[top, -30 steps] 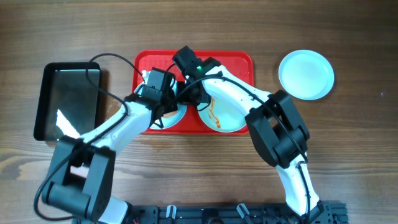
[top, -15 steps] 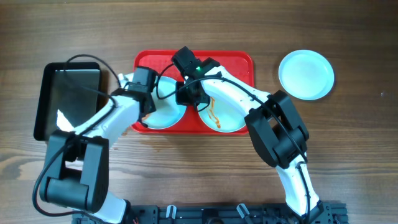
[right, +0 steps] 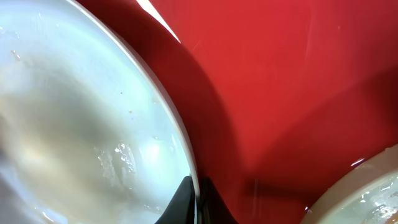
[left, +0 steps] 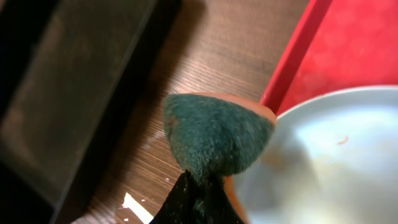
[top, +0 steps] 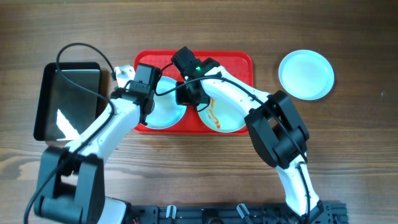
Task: Clean dirty plates on tray and stack at the side
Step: 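Scrub the sauce off the held plate with the left gripper's sponge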
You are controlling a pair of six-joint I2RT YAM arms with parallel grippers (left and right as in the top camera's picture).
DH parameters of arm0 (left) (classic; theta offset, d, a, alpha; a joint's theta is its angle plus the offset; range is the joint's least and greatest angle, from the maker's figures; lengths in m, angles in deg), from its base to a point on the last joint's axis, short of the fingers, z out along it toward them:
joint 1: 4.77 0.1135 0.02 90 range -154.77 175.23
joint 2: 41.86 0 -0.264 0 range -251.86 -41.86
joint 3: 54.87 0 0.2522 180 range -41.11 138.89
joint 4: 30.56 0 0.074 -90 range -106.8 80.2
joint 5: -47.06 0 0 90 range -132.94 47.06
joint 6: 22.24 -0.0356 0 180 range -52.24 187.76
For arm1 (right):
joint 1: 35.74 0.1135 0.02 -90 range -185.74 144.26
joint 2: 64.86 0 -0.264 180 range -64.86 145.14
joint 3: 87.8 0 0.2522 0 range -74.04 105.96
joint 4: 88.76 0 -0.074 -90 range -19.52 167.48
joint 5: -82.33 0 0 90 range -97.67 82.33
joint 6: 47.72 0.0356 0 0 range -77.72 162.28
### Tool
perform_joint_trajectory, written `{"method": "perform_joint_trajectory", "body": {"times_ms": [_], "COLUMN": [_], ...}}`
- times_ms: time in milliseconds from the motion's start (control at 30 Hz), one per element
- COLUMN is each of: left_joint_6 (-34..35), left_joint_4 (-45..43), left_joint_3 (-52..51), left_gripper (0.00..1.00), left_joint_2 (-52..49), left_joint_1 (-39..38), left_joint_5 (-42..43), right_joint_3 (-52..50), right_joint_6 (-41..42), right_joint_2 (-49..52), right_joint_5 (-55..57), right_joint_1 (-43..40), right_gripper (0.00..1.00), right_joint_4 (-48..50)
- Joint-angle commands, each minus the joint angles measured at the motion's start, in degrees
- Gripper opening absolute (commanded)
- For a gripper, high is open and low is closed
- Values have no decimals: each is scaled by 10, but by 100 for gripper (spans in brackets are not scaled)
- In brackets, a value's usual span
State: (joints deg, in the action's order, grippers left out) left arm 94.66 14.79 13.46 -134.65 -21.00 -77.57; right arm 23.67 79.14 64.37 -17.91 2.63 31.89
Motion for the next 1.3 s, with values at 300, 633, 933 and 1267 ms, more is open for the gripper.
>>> {"method": "perform_joint_trajectory", "body": {"times_ms": [300,633,933,1267], "left_joint_6": [37,34,3,8], "left_joint_4": [-41,-134,-71,21], "left_joint_3": [13,13,13,13], "left_gripper": [4,4,4,4], "left_joint_2": [8,-99,-103,5], "left_joint_1": [-14,-1,93,76], "left_joint_5": [334,301,186,198], "right_joint_3": [-7,-7,-7,-7], "right_joint_6": [8,6,8,13], "right_joint_2": [7,7,7,7], "right_joint_5": [40,43,45,59], "right_joint_1": [-3,-3,-3,-3], "right_gripper": [4,4,4,4], "right_joint_4": [-10,-13,-12,-7]}}
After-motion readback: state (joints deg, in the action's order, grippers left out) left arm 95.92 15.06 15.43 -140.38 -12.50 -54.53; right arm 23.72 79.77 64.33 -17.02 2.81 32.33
